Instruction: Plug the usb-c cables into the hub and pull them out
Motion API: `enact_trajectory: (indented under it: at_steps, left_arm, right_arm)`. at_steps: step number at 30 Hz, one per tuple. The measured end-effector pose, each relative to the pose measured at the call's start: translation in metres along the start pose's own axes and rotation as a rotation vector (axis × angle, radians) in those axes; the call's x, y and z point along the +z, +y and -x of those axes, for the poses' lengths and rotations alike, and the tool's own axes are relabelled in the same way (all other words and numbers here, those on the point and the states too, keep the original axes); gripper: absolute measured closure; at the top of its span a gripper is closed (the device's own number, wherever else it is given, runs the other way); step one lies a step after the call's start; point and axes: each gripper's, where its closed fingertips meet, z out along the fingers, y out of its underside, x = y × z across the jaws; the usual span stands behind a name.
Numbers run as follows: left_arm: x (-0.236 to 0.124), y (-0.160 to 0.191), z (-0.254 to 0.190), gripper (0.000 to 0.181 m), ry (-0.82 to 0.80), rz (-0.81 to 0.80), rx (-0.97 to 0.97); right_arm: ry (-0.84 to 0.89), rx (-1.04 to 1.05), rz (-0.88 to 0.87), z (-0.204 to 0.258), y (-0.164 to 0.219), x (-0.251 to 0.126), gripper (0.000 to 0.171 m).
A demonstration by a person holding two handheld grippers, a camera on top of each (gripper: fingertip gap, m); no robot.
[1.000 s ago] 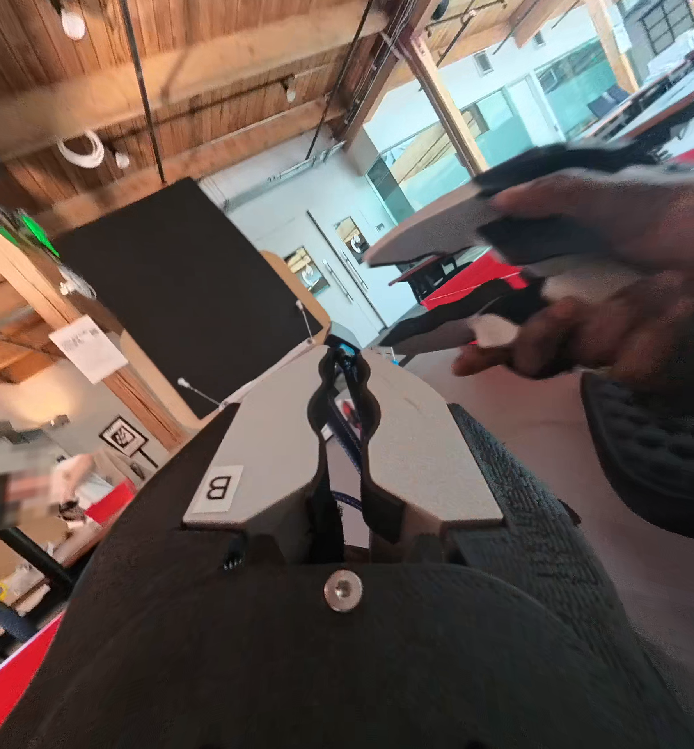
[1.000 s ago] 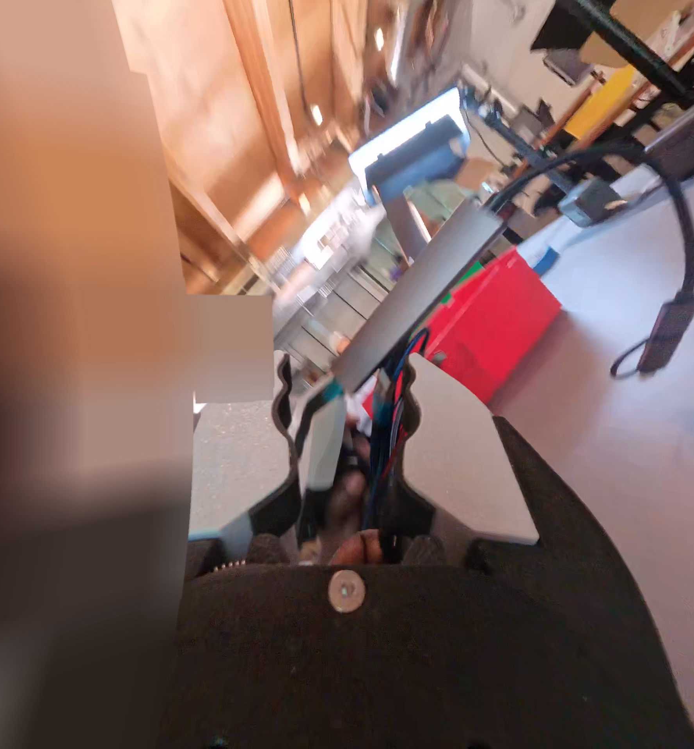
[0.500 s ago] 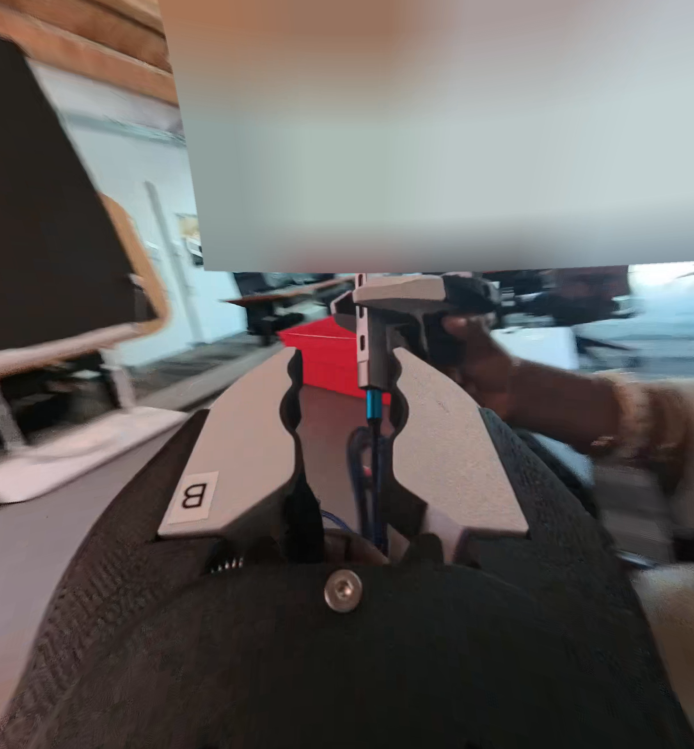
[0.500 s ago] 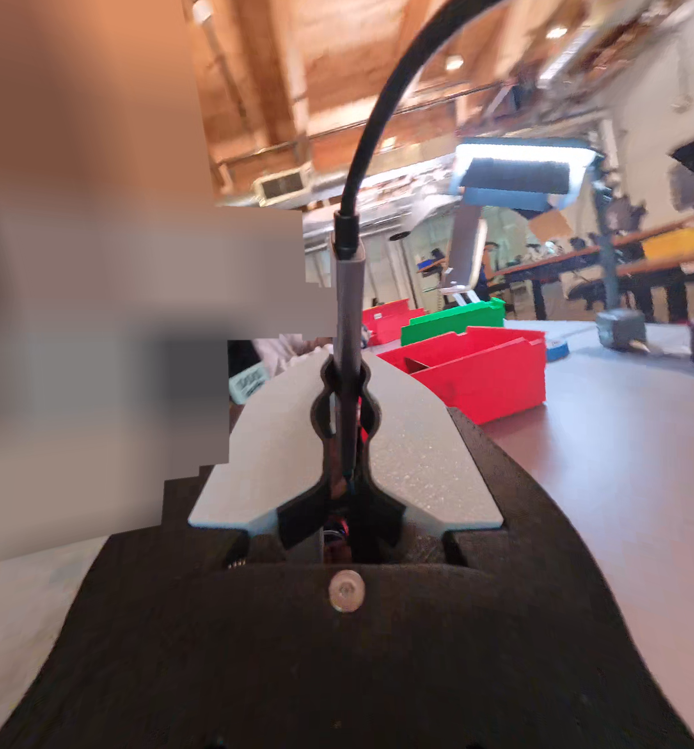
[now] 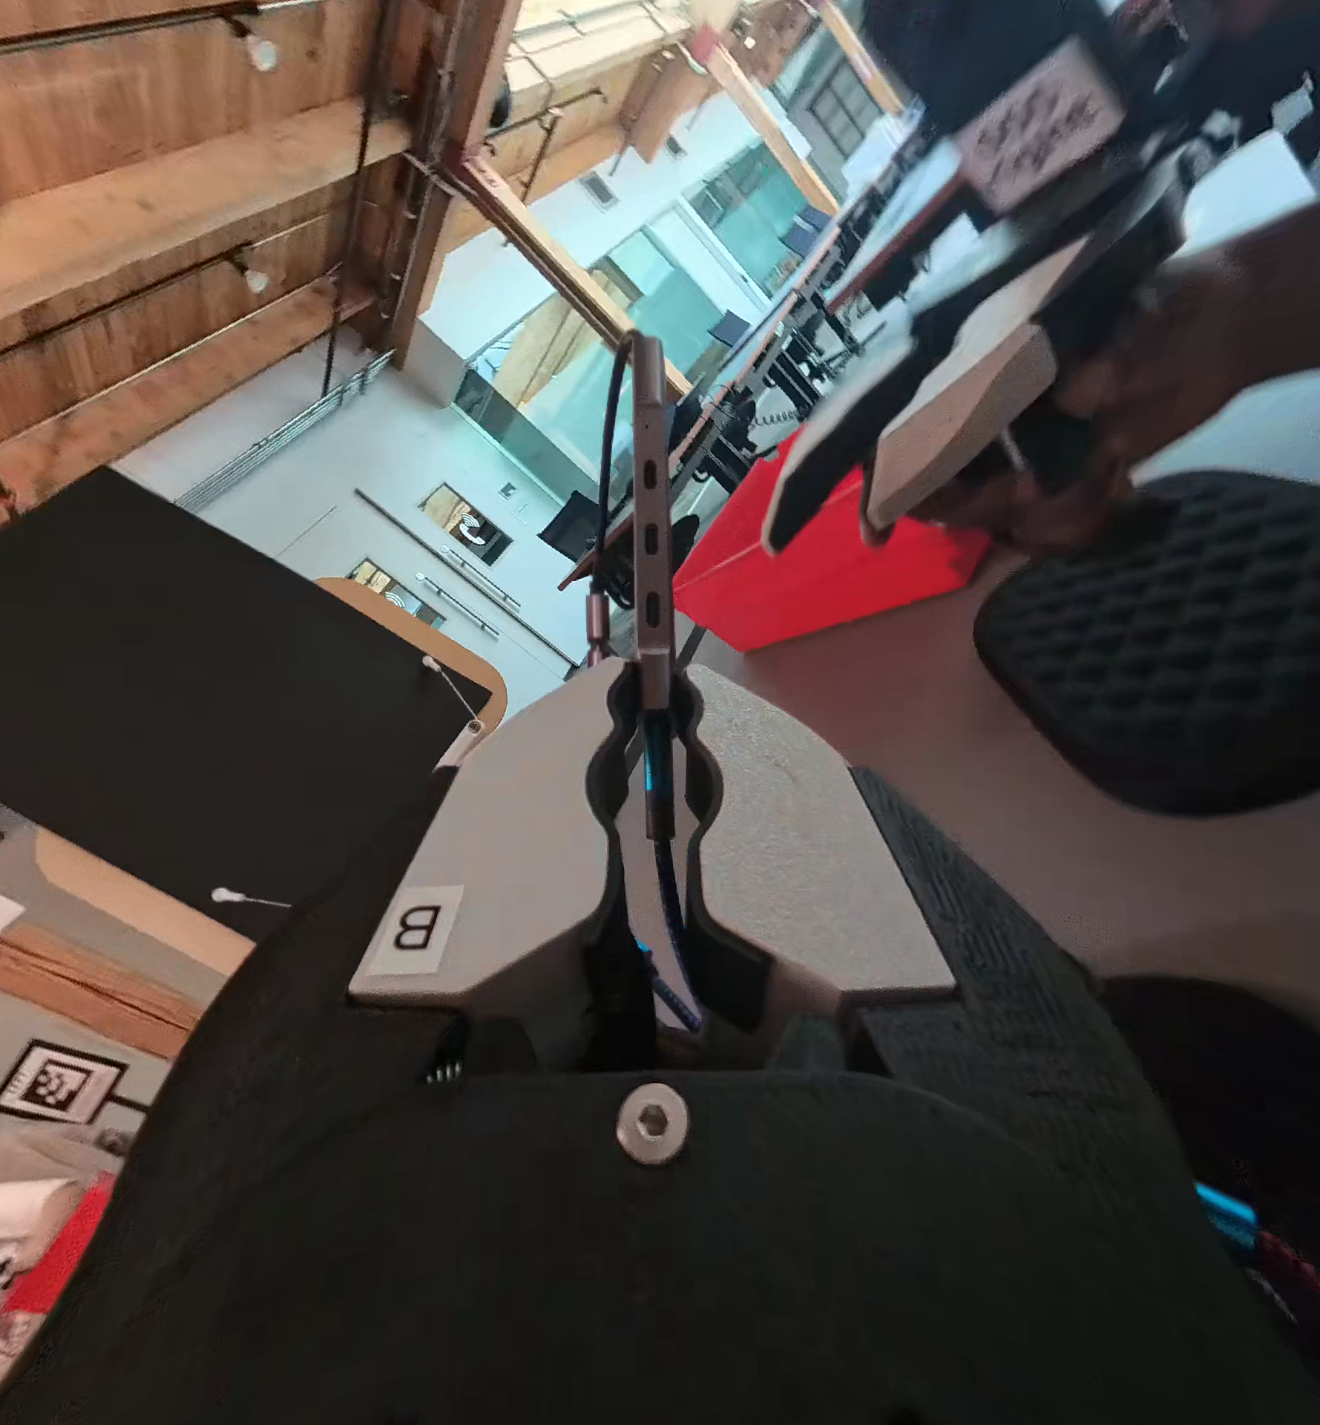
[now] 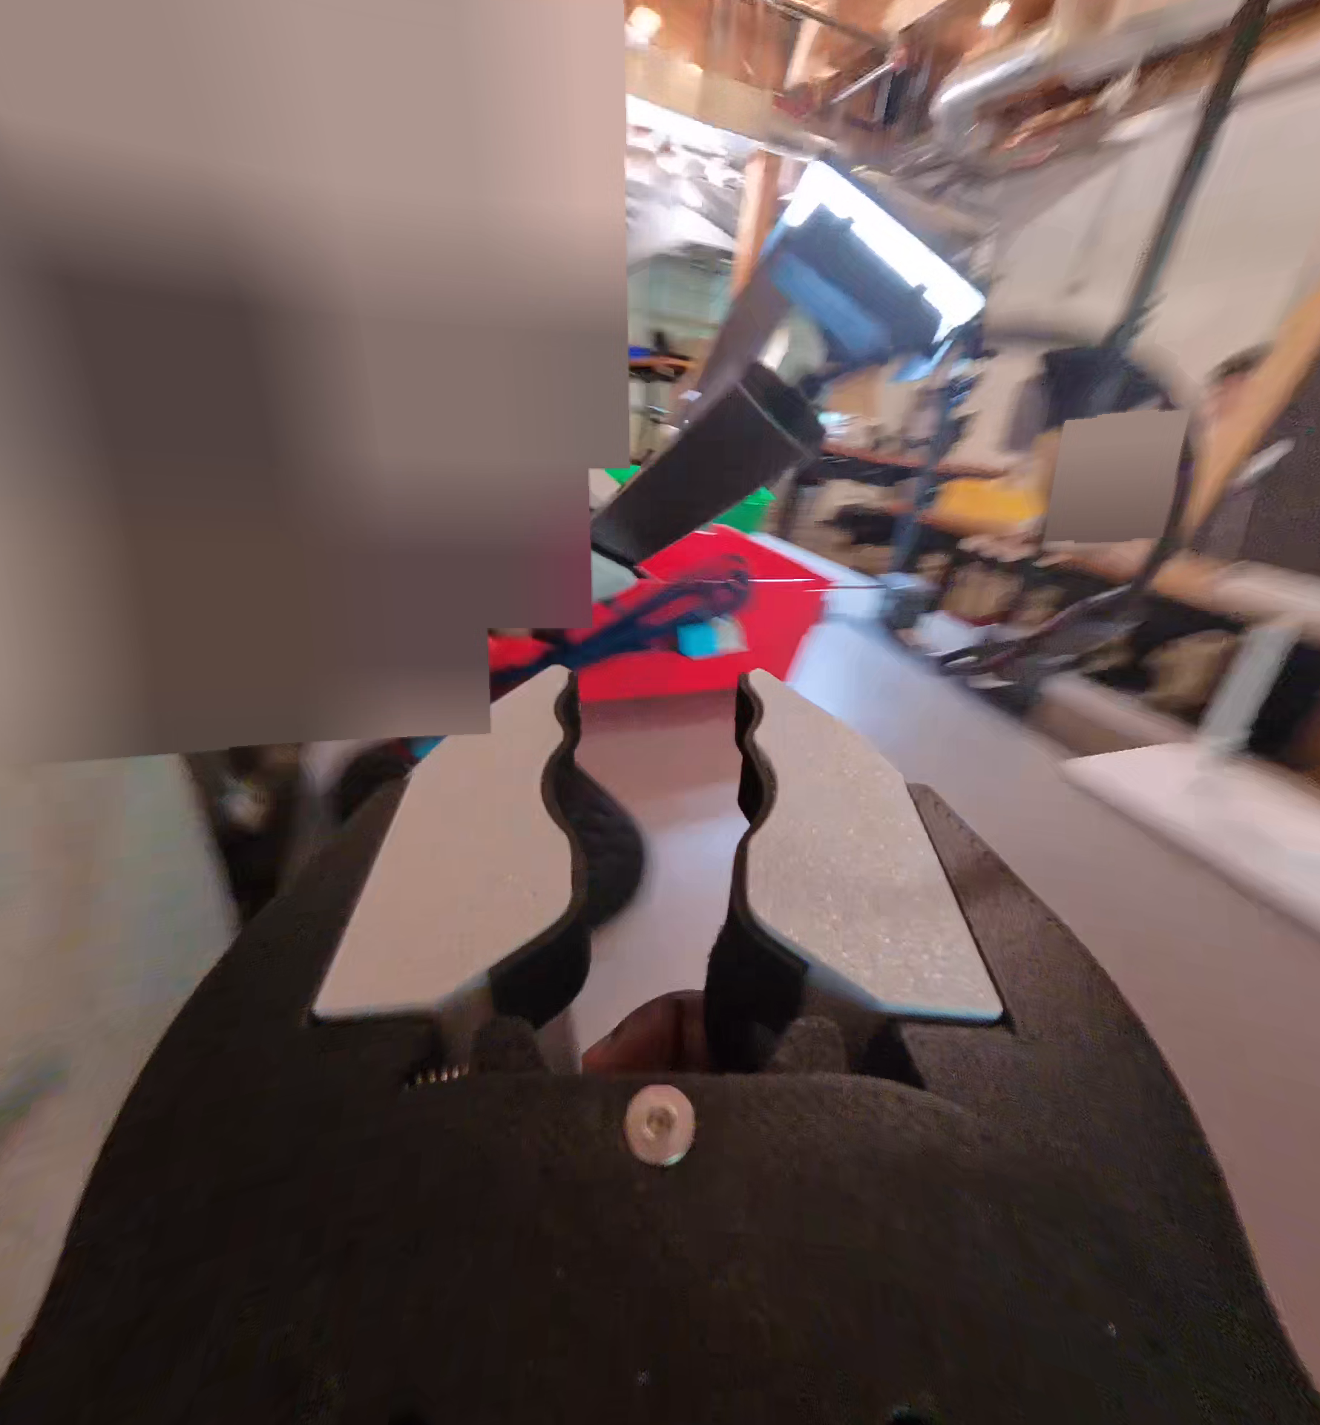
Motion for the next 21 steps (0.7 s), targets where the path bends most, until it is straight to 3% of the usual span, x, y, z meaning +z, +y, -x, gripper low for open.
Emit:
enact_trajectory:
  at_steps: [3, 5, 9, 12, 14, 16, 17, 21]
  left_arm:
    - [-0.003, 0.007, -0.004, 0.172, 0.069, 0.031, 0.059]
    - [-0.003, 0.010, -0.011, 0.172, 0.118, 0.044, 0.084]
    - [0.000, 0.002, -0.030, 0.171, 0.208, 0.005, 0.133]
    - [0.004, 0.004, -0.036, 0.171, 0.231, 0.015, 0.133]
    - [0.008, 0.010, -0.025, 0.165, 0.159, 0.044, 0.082]
    - [0.008, 0.013, 0.009, 0.139, -0.064, 0.047, 0.035]
    - [0.002, 0.014, 0.028, 0.137, -0.180, 0.044, 0.007]
    - [-0.026, 0.011, 0.059, 0.120, -0.357, -0.103, -0.380]
  right_arm:
    - [0.195, -0.475, -0.002, -0.005, -0.028, -0.019, 0.134]
    - [0.226, -0.705, 0.022, 0.001, -0.047, -0.022, 0.135]
    - [0.106, -0.883, 0.347, -0.007, -0.013, -0.013, 0.132]
    - [0.086, -0.913, 0.436, -0.014, 0.004, -0.010, 0.155]
    - [0.119, -0.846, 0.489, -0.019, 0.011, -0.012, 0.159]
    - [0.266, -0.874, 0.534, -0.037, 0.012, -0.020, 0.160]
    - [0.358, -0.905, 0.556, -0.046, 0.012, -0.025, 0.161]
    - [0.623, -1.107, 0.693, -0.062, 0.023, -0.051, 0.162]
